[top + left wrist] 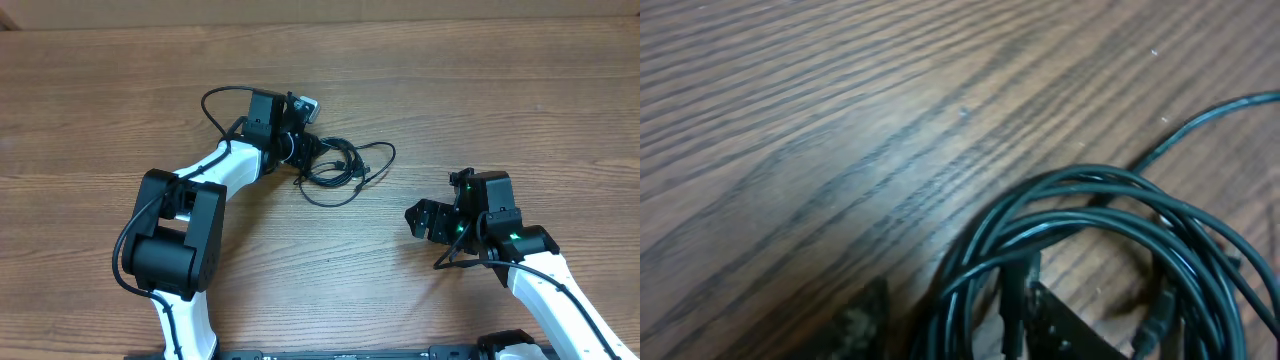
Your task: Untangle cables
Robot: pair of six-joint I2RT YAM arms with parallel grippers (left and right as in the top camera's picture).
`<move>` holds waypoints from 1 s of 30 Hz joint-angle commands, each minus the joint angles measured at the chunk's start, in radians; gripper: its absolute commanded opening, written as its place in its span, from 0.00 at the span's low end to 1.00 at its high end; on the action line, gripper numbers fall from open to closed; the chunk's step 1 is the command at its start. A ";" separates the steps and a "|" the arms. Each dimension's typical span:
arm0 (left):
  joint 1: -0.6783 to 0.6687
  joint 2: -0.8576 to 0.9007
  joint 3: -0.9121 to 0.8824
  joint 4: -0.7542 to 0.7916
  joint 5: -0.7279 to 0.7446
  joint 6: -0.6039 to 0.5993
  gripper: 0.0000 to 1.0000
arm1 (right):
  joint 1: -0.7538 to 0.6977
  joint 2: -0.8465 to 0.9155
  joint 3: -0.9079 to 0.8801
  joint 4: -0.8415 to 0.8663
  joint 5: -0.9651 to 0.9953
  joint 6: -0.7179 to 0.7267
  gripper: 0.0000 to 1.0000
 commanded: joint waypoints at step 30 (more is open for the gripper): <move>0.002 0.009 0.013 -0.046 -0.093 -0.011 0.41 | -0.005 0.000 0.032 -0.004 0.000 -0.010 0.90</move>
